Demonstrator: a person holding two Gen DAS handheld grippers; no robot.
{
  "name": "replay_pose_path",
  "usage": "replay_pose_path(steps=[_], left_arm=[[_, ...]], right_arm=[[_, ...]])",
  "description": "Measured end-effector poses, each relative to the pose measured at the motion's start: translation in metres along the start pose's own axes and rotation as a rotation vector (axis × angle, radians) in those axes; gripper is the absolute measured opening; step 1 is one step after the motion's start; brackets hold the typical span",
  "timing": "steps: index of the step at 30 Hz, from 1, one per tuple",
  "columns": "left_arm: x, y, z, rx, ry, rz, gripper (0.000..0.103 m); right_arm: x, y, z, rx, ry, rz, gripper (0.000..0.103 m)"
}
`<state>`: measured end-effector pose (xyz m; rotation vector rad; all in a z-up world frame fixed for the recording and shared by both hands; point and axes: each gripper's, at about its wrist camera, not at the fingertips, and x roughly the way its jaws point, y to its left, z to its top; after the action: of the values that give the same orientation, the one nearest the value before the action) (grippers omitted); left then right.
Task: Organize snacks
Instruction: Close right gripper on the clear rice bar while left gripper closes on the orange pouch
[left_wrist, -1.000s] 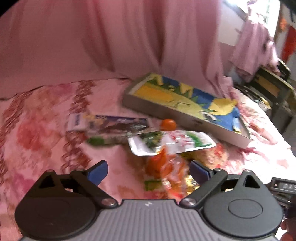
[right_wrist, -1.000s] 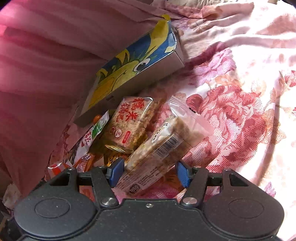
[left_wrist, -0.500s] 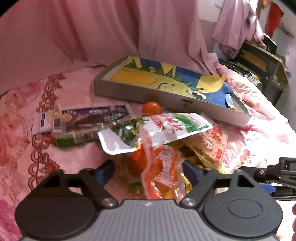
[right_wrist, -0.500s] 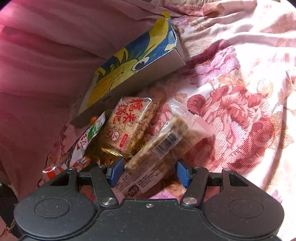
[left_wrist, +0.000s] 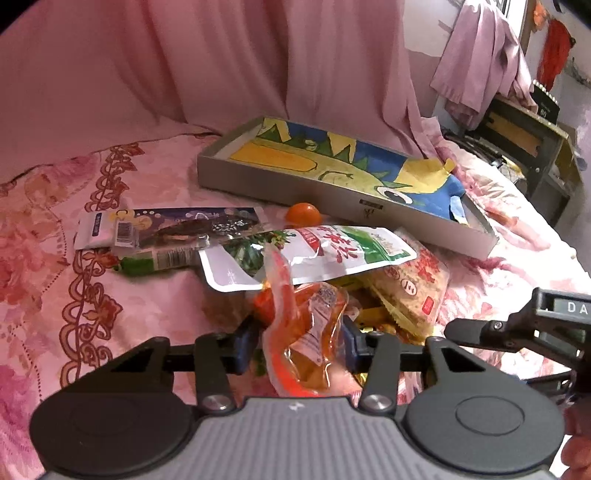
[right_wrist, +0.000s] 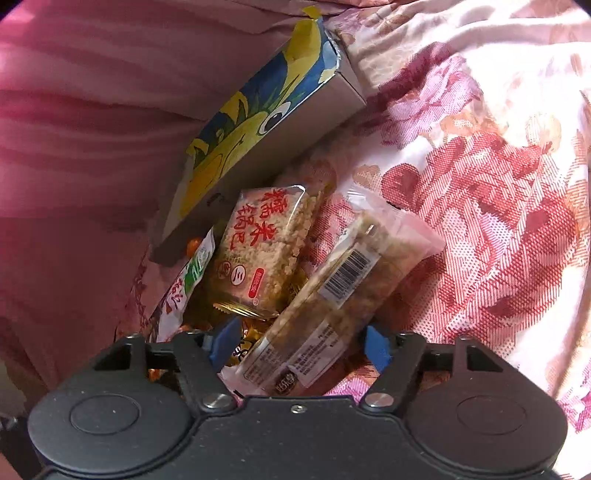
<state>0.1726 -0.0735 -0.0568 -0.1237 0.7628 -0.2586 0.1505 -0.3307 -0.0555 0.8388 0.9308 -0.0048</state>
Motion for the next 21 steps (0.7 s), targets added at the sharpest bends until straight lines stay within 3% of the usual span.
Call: replay_pose_path(steps=[8, 18, 21], left_arm=[[-0.005, -0.002, -0.004, -0.016, -0.008, -0.002, 0.044], [0.009, -0.001, 0.004, -0.054, -0.015, 0.005, 0.067], [0.010, 0.003, 0.005, -0.079, -0.020, 0.005, 0.061]], right_arm=[[-0.008, -0.005, -0.002, 0.030, -0.009, 0.015, 0.052], [-0.012, 0.001, -0.004, -0.013, -0.016, 0.021, 0.052], [-0.012, 0.003, -0.004, -0.032, -0.020, 0.023, 0.051]])
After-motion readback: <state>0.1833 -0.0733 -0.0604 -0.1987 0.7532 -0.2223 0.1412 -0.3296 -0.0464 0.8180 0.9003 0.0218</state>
